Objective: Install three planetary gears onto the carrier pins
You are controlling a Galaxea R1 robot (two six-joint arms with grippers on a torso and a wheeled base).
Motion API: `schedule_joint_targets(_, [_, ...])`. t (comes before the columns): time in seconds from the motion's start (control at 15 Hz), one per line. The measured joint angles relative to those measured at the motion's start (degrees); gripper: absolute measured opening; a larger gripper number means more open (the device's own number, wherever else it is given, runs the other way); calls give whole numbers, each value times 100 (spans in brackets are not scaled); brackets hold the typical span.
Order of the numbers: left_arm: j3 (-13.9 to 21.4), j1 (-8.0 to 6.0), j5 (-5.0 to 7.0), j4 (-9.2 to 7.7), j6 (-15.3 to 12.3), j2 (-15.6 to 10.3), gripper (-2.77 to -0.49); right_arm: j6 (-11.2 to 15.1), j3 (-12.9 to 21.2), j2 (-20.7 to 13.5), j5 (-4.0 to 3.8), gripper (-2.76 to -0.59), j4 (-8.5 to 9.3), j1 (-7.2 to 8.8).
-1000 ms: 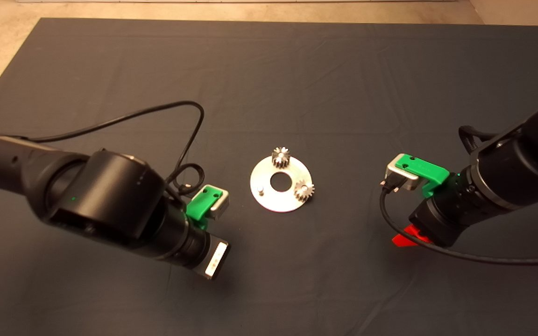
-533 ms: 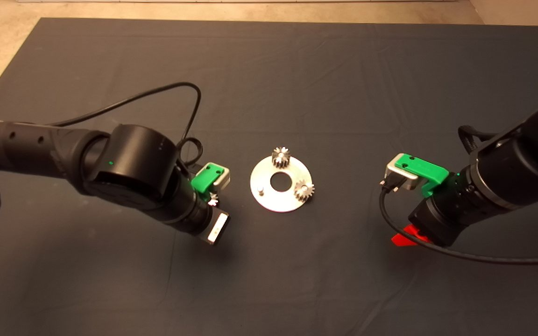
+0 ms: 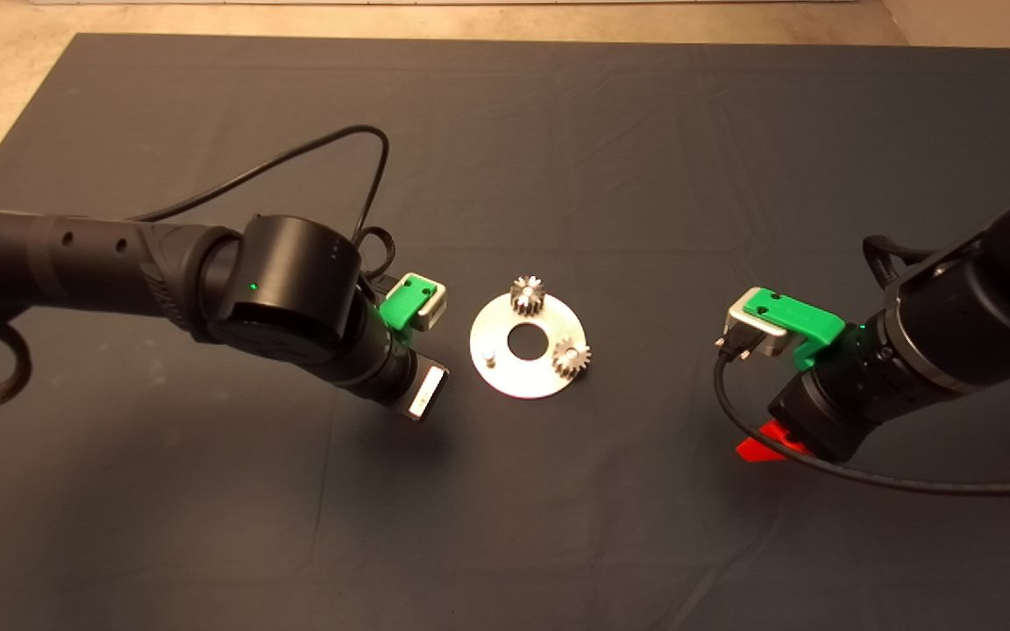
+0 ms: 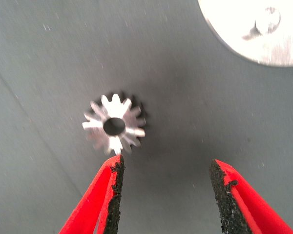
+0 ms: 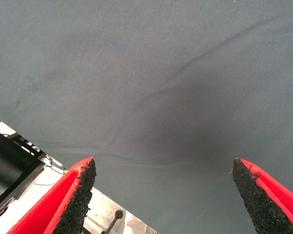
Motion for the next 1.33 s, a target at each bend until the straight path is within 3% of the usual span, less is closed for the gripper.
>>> schedule_joint_targets(0.73, [-27, 26, 0, 521, 15, -80, -208, 0, 17, 16, 4, -131, 0, 0])
schedule_joint_targets(0.93, [-27, 211, 2, 708, 28, -137, -208, 0, 37, 13, 57, -131, 0, 1])
schedule_joint_targets(1.33, [-27, 468, -2, 979, 30, -187, -208, 0, 44, 11, 61, -131, 0, 2])
